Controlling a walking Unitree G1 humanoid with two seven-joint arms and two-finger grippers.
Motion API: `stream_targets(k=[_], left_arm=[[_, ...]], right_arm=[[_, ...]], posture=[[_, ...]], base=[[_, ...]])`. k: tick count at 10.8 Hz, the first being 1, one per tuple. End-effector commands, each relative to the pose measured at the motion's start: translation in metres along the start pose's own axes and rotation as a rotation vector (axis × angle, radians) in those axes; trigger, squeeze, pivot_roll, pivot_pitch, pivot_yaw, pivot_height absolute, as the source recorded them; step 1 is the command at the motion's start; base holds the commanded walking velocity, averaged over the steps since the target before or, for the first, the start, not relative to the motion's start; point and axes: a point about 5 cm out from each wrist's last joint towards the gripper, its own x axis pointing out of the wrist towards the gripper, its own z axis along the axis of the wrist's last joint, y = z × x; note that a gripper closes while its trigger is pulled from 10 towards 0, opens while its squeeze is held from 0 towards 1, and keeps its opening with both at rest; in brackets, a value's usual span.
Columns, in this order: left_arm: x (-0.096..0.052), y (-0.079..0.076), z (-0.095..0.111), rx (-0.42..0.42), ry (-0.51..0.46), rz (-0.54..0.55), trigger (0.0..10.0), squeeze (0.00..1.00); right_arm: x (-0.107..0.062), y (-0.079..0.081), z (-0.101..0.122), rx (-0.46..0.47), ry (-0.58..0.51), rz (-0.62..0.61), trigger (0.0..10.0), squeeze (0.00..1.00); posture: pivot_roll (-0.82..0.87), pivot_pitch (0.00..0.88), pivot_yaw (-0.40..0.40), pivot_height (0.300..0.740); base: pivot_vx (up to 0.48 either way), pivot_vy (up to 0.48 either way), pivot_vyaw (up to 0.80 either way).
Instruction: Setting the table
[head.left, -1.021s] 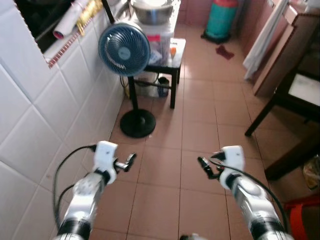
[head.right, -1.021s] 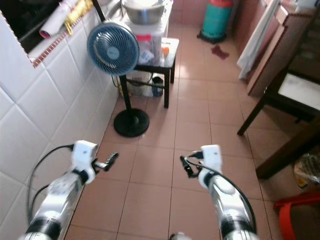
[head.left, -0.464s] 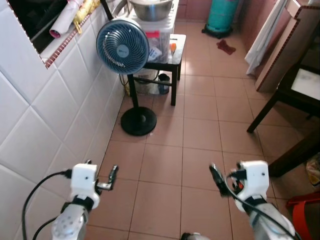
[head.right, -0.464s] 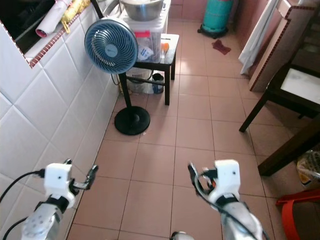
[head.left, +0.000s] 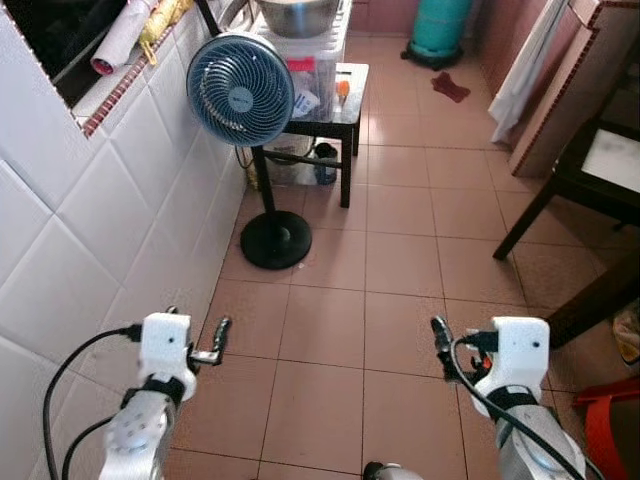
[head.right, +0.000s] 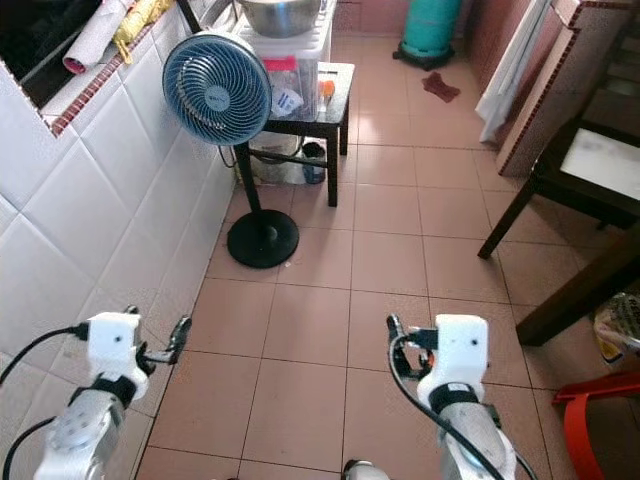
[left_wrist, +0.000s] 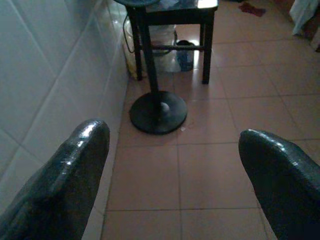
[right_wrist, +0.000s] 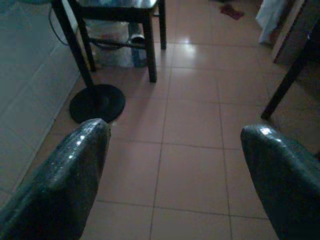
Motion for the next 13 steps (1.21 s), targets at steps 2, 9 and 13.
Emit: stream_targets(k=[2, 9, 13], left_arm=[[0.000, 0.002, 0.005, 0.024, -0.022, 0.018, 10.0, 0.00], [0.005, -0.005, 0.018, -0.023, -0.018, 0.026, 10.0, 0.00], [0.011, -0.004, 0.026, -0.030, -0.014, 0.075, 10.0, 0.00]], right_arm=[[0.004, -0.001, 0.007, -0.004, 0.004, -0.019, 10.0, 0.00], [0.011, 0.000, 0.014, -0.002, -0.004, -0.010, 10.0, 0.00], [0.018, -0.002, 0.017, -0.021, -0.006, -0.019, 10.0, 0.00]], posture=[[-0.16, 0.163, 0.038, 0.740], [-0.15, 0.163, 0.028, 0.740], [-0.16, 0.144, 0.020, 0.740]], base=[[0.000, 0.000, -0.39], [0.000, 0.000, -0.77], [0.000, 0.000, -0.77]])
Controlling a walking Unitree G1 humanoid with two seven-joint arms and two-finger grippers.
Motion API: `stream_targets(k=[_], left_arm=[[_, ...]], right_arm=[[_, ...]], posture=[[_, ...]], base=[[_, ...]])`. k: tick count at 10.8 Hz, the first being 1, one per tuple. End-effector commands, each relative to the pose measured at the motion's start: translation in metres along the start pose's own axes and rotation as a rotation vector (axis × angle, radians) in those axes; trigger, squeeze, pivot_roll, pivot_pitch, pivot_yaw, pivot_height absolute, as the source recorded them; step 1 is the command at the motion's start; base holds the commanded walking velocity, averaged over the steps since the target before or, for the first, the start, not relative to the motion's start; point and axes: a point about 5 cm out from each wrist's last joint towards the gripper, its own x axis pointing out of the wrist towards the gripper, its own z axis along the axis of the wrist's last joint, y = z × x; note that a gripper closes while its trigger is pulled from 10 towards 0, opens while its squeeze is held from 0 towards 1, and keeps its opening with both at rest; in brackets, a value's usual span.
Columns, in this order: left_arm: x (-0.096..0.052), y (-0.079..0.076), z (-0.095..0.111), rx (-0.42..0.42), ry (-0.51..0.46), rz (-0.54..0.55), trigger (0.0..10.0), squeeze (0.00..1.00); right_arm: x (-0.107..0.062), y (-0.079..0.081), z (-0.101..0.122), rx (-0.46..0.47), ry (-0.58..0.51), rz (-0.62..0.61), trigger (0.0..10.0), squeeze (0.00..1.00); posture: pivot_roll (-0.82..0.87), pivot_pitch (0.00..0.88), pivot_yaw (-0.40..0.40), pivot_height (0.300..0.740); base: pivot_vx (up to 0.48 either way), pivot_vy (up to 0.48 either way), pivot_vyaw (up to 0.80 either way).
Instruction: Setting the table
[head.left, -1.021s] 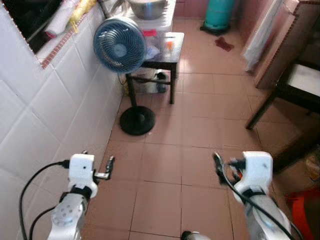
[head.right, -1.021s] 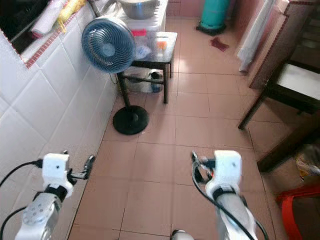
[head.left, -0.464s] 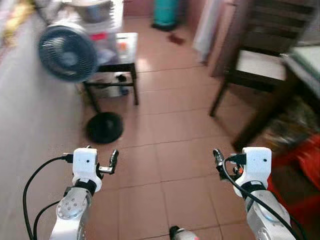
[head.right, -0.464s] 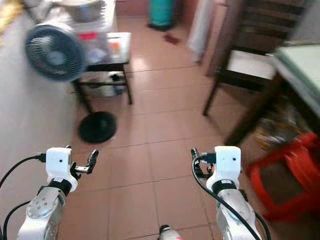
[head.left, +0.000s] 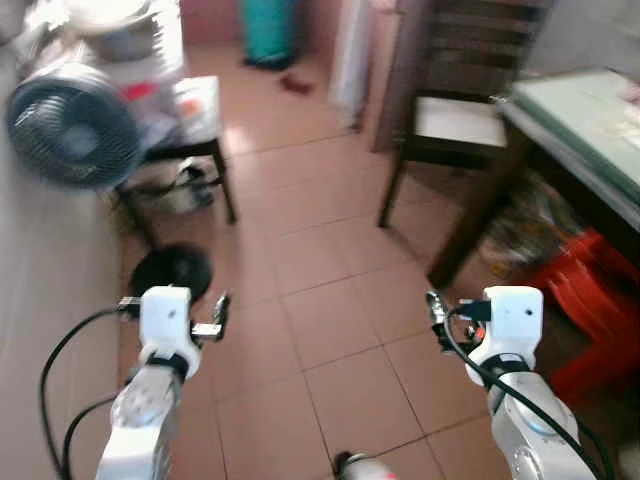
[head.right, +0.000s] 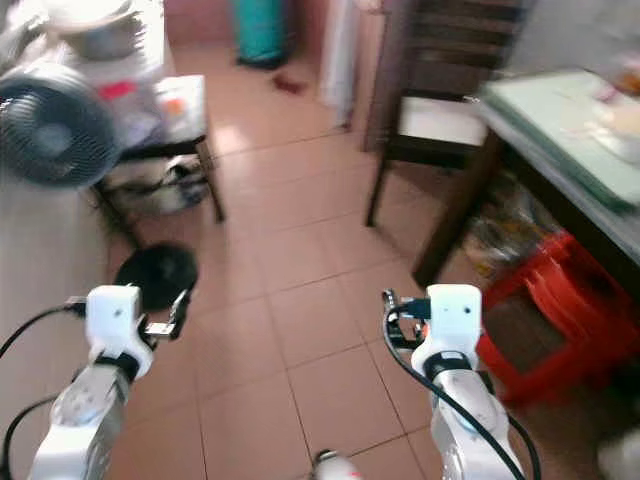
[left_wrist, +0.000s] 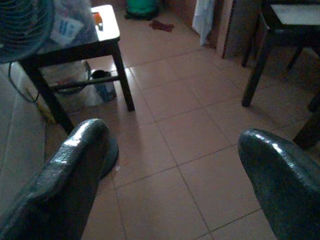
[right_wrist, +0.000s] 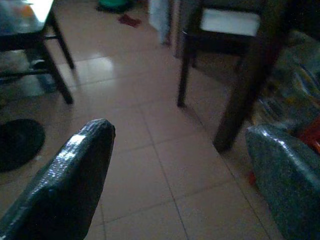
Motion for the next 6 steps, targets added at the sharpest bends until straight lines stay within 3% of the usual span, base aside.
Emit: stream_targets(k=[1, 6], left_arm=[[-0.0001, -0.0024, 0.0028, -0.005, -0.004, -0.001, 10.0, 0.00], [0.0024, -0.0020, 0.0063, -0.008, 0.007, 0.004, 10.0, 0.00]], right_arm=[[-0.0005, -0.0044, -0.0022, -0.006, 0.019, -0.015, 10.0, 0.00], [-0.0037, -0.0041, -0.0015, -0.005, 0.022, -0.028, 10.0, 0.00]], posture=[[-0.16, 0.146, 0.017, 0.740], [-0.18, 0.166, 0.028, 0.740]], base=[[0.000, 0.000, -0.77], [0.000, 0.000, -0.77]])
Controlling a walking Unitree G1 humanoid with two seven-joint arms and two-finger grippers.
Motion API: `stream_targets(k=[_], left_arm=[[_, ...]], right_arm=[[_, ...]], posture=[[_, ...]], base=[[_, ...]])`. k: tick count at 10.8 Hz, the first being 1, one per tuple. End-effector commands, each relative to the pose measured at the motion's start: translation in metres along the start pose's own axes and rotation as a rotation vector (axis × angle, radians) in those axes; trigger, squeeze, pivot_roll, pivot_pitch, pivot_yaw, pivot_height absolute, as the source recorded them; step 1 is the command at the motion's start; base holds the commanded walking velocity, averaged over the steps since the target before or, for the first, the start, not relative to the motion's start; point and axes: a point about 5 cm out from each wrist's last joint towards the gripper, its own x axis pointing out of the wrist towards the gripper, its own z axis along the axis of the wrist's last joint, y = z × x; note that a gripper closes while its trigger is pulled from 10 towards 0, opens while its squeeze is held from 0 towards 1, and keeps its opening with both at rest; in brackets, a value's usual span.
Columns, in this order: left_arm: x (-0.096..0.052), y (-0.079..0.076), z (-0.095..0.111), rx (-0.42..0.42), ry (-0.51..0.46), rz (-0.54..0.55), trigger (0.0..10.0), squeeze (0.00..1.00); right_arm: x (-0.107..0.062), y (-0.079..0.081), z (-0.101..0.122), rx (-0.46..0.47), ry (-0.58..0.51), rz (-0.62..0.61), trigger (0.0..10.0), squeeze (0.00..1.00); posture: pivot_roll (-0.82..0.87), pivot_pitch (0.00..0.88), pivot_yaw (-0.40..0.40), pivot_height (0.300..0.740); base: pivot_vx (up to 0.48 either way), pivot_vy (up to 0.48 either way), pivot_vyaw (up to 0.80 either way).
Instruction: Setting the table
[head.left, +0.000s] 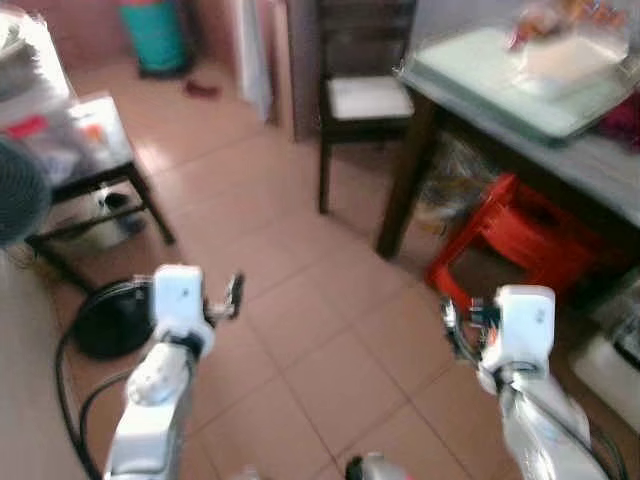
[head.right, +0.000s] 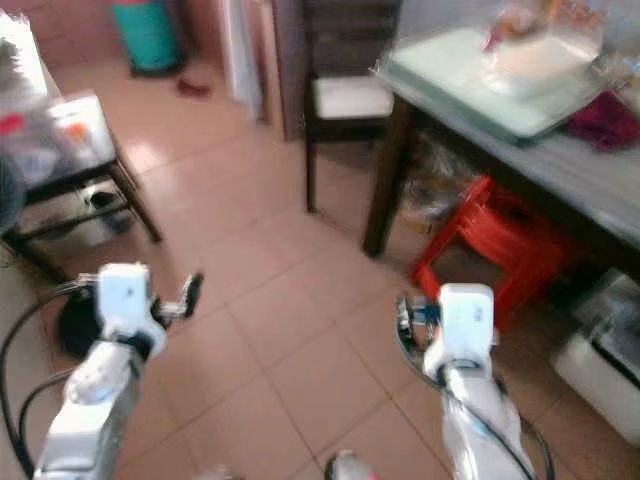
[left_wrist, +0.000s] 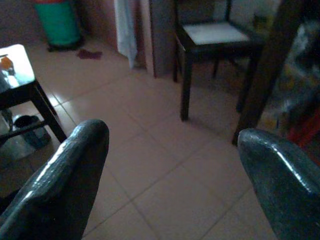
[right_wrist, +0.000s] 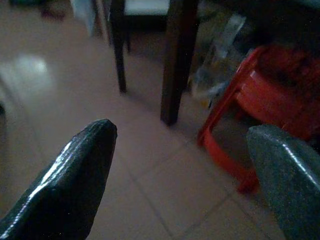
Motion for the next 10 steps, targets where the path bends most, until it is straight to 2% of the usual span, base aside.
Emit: stream_targets(k=[1, 8, 10], left_arm=[[-0.007, 0.011, -0.014, -0.001, 0.067, 0.039, 10.0, 0.00], [-0.006, 0.011, -0.013, 0.004, 0.057, 0.048, 10.0, 0.00], [0.000, 0.007, -0.002, -0.046, 0.032, 0.015, 10.0, 0.00]], right_arm=[[-0.004, 0.003, -0.006, 0.011, 0.030, 0.006, 10.0, 0.00], [-0.005, 0.004, -0.004, 0.015, 0.027, 0.002, 10.0, 0.00], [-0.004, 0.004, -0.003, 0.019, 0.023, -0.002, 10.0, 0.00]], posture=[[-0.18, 0.167, 0.029, 0.740], [-0.18, 0.173, 0.031, 0.740], [-0.18, 0.169, 0.035, 0.740]], base=[[0.000, 0.000, -0.77], [0.000, 0.000, -0.77], [0.000, 0.000, -0.77]])
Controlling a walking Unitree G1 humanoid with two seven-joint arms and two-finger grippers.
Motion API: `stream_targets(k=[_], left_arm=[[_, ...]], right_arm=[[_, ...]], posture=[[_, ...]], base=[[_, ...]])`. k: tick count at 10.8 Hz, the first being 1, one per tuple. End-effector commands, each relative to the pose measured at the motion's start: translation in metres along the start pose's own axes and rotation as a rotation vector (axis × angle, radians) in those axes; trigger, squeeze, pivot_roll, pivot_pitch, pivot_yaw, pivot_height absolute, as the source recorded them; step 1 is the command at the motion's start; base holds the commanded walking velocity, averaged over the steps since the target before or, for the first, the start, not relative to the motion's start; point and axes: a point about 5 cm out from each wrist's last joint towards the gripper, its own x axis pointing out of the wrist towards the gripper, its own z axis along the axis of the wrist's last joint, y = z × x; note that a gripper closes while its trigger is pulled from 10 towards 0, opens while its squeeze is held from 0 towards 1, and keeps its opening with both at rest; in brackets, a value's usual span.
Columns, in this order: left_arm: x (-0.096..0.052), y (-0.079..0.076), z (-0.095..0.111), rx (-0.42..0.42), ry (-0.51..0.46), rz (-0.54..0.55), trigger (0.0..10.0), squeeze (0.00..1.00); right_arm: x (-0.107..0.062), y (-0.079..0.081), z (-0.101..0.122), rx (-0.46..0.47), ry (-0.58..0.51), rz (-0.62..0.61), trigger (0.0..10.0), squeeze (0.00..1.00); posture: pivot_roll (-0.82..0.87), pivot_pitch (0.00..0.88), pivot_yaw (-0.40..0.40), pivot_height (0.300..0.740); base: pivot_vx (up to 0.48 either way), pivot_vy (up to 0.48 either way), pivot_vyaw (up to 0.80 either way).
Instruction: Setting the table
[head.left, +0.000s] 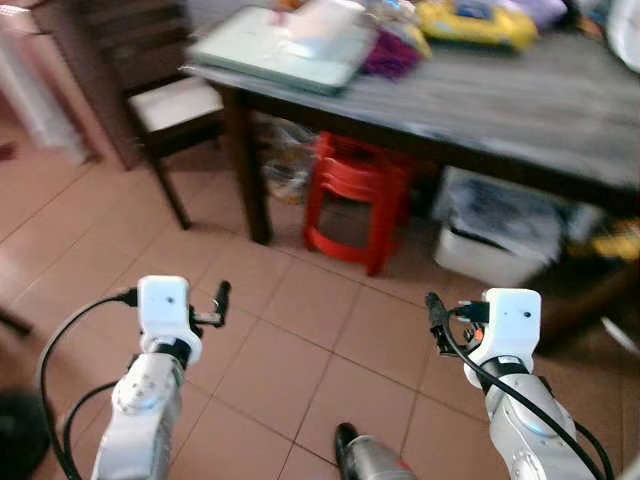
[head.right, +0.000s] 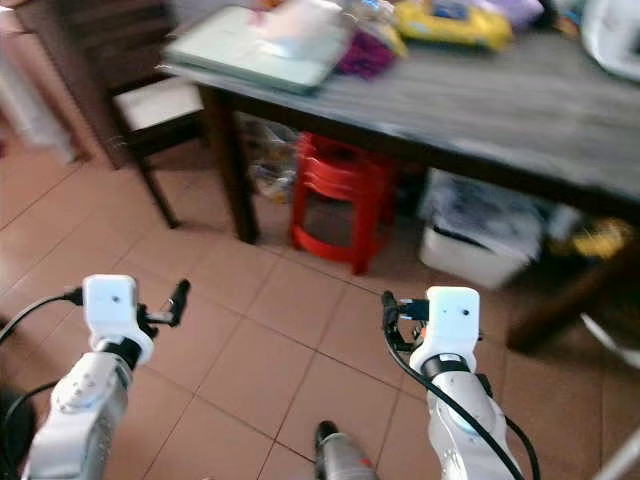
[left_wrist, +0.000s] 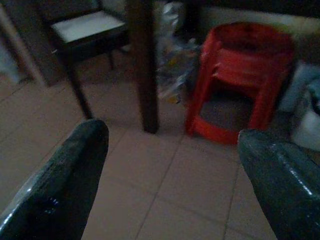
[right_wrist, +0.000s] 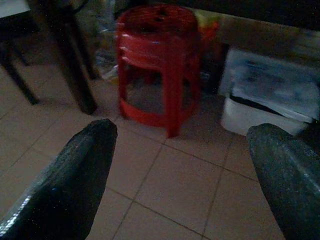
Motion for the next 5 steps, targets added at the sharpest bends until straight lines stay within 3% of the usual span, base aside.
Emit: stream_targets(k=[1, 3, 5], left_arm=[[0.0004, -0.0023, 0.0043, -0.021, -0.013, -0.027, 10.0, 0.00], [0.0016, -0.0014, 0.0056, -0.017, -0.016, -0.044, 10.0, 0.00], [0.0013, -0.0002, 0.0029, -0.009, 0.000, -0.051, 10.0, 0.00]], right_arm=[[-0.0015, -0.0028, 0.0019, 0.000, -0.008, -0.020, 10.0, 0.00], [-0.0019, -0.0015, 0.0040, 0.007, -0.025, -0.018, 10.0, 0.00], [-0.0016, -0.0012, 0.0032, 0.006, -0.024, -0.021, 10.0, 0.00]], posture=[[-0.18, 0.168, 0.039, 0.740], [-0.18, 0.167, 0.045, 0.740], [-0.17, 0.169, 0.050, 0.740]], base=[[0.000, 0.000, -0.78], [0.000, 0.000, 0.00], [0.274, 0.000, 0.00]])
